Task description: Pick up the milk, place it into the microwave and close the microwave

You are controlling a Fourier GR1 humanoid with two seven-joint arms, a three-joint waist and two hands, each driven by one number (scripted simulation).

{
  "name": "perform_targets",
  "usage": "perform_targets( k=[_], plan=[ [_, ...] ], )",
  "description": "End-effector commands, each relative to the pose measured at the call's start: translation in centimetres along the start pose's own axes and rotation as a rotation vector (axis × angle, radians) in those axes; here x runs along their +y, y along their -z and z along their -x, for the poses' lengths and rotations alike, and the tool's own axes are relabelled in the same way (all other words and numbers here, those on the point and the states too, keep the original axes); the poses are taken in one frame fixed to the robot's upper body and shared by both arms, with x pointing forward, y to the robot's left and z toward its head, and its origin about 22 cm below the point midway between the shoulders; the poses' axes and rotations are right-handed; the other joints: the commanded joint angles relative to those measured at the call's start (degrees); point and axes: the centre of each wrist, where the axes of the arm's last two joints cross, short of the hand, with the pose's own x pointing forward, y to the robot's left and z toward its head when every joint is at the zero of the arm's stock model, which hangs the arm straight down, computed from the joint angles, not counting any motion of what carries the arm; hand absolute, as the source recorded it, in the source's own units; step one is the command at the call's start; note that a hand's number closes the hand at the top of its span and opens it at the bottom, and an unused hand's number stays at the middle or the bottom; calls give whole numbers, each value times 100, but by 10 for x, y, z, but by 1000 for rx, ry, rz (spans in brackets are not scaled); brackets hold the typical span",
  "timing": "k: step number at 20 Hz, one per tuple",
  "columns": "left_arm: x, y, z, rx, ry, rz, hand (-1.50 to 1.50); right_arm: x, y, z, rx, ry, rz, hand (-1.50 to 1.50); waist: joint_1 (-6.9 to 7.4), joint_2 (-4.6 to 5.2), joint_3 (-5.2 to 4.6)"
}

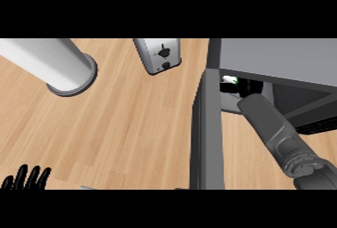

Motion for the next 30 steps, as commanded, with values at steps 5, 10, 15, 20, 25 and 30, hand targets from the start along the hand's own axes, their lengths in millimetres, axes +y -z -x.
perform_targets(
  k=[5,10,15,20,25,30],
  plan=[
    [3,1,4,-14,10,-13,-150,17,-7,-27,-33,149,-132,-150,-118,-56,8],
    [0,1,2,-14,6,-12,-150,19,-4,-38,-21,329,-123,-150,-267,-105,20],
    [3,1,-1,-26,13,-9,-150,26,-20,-31,-9,490,-126,-150,-421,-157,18],
    [4,-8,-9,1,20,-4,-150,23,-42,7,23,639,-174,-150,-570,-218,13],
    [-2,-16,-1,14,1,-29,-150,40,-78,11,40,728,-198,-150,-668,-276,-8],
    [-10,-27,-9,36,15,-41,-150,42,-114,37,3,775,-179,-150,-791,-345,-14]
  ],
)
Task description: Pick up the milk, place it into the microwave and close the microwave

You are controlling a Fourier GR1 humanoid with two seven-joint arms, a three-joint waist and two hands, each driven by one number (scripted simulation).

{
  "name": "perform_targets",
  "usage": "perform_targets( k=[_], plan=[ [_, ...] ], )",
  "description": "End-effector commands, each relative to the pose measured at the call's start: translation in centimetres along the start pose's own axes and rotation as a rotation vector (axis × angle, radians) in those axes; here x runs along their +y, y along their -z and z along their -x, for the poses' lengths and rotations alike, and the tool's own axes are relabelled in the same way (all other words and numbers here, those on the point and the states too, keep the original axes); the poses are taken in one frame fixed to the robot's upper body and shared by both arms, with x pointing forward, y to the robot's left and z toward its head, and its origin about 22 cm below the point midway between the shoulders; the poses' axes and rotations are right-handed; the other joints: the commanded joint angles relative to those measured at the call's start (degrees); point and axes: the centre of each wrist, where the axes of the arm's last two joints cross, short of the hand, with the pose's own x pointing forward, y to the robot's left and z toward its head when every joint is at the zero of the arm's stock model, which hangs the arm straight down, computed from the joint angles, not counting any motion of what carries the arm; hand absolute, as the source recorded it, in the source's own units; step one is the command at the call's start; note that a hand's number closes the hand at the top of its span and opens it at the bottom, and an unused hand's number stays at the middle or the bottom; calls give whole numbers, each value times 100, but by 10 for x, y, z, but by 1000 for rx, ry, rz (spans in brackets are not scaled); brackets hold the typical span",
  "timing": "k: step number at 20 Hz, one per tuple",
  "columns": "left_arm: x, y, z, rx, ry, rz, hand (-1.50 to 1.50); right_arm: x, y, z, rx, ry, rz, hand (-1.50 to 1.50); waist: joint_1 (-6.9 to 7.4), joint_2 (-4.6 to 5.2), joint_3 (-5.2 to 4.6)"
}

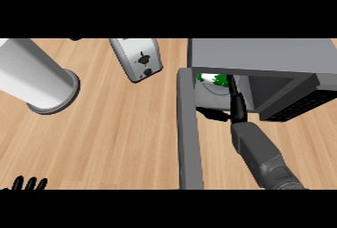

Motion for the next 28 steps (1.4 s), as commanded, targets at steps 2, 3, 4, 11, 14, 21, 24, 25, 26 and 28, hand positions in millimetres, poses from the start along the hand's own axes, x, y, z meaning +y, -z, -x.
perform_targets(
  k=[2,3,4,11,14,21,24,25,26,28],
  plan=[
    [-5,-8,-14,20,13,-13,-150,-10,-18,14,-35,67,-2,-150,-98,-61,-5],
    [3,0,-11,13,9,-1,-150,-28,-33,26,-45,94,-34,-150,-164,-65,-7],
    [2,-12,-11,29,7,3,-150,-11,-30,21,-28,125,-37,-150,-150,-85,-10],
    [-14,2,2,76,17,34,-150,-33,-55,37,-26,220,-140,-150,-326,-142,-20],
    [-9,2,2,73,47,69,-150,-48,-81,49,-3,194,-152,-150,-393,-172,-27],
    [-16,10,19,135,-18,129,-150,-88,-116,60,-12,181,-34,-150,-421,-164,-26],
    [-20,11,18,146,0,232,-150,-107,-127,59,-32,157,-19,150,-446,-181,-30],
    [-42,24,26,172,17,251,-150,-118,-130,58,-25,146,-24,150,-501,-183,-31],
    [-45,28,33,194,25,294,-150,-125,-130,59,-30,151,-16,150,-460,-166,-27],
    [-46,36,49,214,44,351,-150,-134,-136,55,10,151,-15,150,-495,-171,-33]
  ],
)
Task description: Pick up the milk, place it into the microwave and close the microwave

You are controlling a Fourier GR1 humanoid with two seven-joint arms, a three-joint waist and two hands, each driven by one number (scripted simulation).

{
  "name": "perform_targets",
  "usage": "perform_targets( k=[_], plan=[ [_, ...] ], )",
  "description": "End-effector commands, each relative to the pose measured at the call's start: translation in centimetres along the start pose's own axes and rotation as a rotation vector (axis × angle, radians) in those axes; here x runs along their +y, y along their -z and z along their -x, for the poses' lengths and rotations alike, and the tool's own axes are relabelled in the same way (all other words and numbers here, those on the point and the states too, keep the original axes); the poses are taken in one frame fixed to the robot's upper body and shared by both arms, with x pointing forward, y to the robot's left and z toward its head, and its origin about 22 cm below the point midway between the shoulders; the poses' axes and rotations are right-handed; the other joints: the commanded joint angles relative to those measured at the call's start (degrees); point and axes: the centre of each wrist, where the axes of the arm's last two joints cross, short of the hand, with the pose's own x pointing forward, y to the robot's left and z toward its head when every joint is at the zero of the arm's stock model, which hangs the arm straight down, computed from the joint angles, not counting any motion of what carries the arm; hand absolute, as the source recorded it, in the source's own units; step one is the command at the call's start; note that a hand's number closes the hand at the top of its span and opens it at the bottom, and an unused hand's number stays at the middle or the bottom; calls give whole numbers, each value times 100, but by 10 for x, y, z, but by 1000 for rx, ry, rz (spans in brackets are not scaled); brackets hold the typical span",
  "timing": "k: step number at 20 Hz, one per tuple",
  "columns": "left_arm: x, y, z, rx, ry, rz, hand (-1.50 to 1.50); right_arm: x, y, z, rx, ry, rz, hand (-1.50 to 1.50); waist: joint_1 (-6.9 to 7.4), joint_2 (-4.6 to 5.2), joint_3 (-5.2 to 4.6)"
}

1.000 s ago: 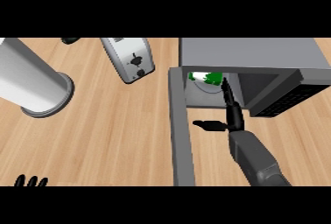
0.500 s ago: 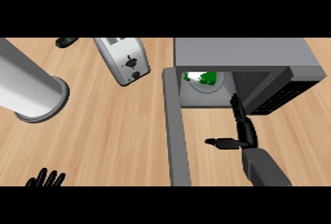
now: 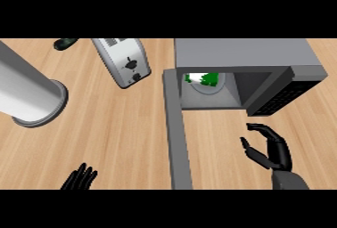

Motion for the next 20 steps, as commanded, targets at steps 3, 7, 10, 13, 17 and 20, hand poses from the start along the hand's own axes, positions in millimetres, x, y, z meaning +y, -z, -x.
perform_targets(
  k=[3,7,10,13,17,20],
  plan=[
    [0,32,14,33,111,141,150,-33,-25,-10,5,30,26,-150,-10,4,-3],
    [-36,67,30,40,96,200,150,-70,-54,-11,14,42,108,-150,20,26,4],
    [-53,71,43,52,108,182,150,-100,-65,-22,10,71,121,-150,33,21,3],
    [-54,93,37,20,150,112,150,-127,-77,-26,-3,77,158,-150,59,29,7],
    [-54,121,57,7,213,137,150,-125,-81,-33,6,40,146,-150,61,28,5],
    [-68,146,43,105,260,304,150,-139,-89,-33,-6,72,126,-150,17,33,13]
  ],
)
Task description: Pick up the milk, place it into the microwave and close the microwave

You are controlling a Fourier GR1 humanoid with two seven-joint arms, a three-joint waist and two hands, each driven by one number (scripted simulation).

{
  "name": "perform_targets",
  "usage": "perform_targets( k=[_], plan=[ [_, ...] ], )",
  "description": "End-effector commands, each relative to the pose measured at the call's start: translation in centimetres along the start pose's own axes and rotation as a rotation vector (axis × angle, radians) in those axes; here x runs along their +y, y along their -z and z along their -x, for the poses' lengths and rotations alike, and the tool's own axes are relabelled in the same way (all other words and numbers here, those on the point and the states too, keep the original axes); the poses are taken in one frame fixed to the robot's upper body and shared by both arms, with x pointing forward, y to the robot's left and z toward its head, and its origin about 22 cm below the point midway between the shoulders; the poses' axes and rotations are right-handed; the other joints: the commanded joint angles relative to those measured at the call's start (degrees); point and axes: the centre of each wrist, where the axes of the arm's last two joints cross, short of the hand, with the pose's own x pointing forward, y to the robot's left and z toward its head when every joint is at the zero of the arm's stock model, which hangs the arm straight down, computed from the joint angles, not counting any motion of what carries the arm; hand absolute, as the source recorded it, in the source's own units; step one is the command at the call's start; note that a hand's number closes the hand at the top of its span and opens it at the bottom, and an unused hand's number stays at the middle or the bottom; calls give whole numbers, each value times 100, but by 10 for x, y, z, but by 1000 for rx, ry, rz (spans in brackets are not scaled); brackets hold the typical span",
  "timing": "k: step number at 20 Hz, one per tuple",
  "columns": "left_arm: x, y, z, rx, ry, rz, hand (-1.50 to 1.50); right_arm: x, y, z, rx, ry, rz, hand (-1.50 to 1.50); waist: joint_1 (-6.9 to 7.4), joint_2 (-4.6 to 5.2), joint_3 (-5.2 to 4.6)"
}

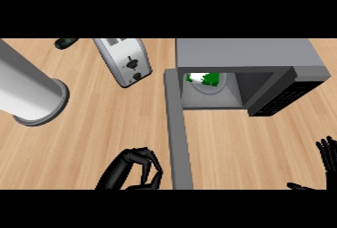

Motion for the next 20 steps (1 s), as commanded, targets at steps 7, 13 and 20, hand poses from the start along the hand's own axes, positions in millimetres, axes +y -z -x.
perform_targets(
  k=[7,13,20],
  plan=[
    [-44,42,25,280,90,438,150,-18,9,-8,-66,56,-30,-150,-45,18,8],
    [-83,58,39,230,148,496,150,-34,12,-23,-90,80,-98,-150,-172,20,-7],
    [-103,63,37,98,63,411,150,-18,42,-36,-148,159,-191,-150,-364,54,-22]
  ],
)
